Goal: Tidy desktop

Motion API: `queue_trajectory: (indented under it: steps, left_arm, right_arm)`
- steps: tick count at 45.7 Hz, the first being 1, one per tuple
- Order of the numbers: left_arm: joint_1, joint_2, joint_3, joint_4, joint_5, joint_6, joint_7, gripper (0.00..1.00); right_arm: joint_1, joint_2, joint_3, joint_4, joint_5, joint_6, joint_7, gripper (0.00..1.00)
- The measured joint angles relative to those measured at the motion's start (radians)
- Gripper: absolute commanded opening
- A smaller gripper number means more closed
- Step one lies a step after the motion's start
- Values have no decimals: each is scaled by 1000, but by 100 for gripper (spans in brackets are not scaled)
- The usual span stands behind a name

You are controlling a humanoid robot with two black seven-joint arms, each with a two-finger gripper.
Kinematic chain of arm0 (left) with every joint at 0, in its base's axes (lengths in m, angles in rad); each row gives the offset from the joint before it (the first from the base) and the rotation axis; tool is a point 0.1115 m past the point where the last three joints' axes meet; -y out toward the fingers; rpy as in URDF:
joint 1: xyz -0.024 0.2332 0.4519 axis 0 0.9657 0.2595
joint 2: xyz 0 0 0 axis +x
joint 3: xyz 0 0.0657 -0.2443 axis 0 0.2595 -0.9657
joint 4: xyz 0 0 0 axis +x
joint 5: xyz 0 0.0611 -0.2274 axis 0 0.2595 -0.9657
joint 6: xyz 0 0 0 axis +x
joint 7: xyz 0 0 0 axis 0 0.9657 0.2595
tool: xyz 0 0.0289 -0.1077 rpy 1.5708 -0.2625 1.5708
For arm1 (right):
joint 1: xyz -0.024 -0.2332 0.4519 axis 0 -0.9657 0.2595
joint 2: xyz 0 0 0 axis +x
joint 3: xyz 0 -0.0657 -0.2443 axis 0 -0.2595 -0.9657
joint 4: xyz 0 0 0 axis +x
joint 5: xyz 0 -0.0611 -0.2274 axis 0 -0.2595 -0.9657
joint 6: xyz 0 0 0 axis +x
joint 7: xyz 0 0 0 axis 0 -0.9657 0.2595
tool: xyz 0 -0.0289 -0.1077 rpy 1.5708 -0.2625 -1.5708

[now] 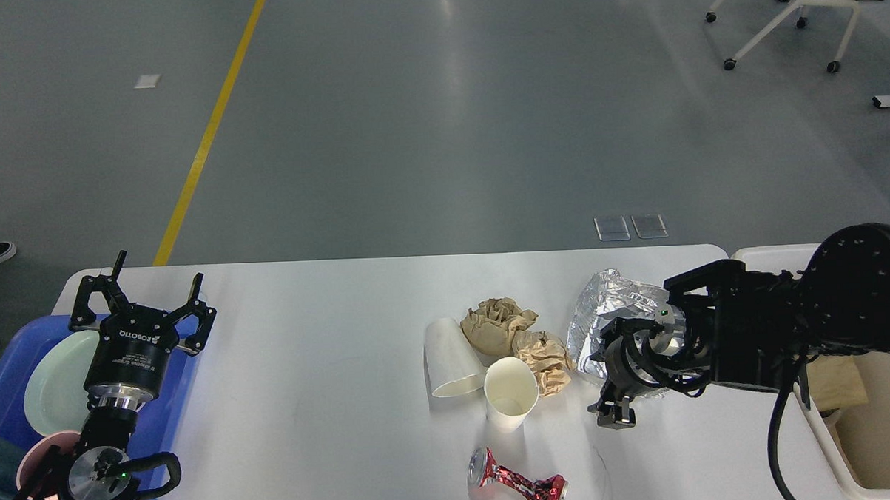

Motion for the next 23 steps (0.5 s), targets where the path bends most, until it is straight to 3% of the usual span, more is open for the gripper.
queue_trajectory:
  steps: [7, 12, 23]
  left_arm:
    - [0, 0, 0, 0, 0, 0, 0, 96]
    - [0, 0, 0, 0, 0, 0, 0, 96]
    - [0, 0, 0, 0, 0, 0, 0, 96]
  right_arm:
    - [-10, 1, 0, -18, -13, 0, 0, 49]
    - [-11, -1, 0, -19, -20, 0, 0, 31]
    - [-14, -3, 4, -20, -64, -3, 2, 25]
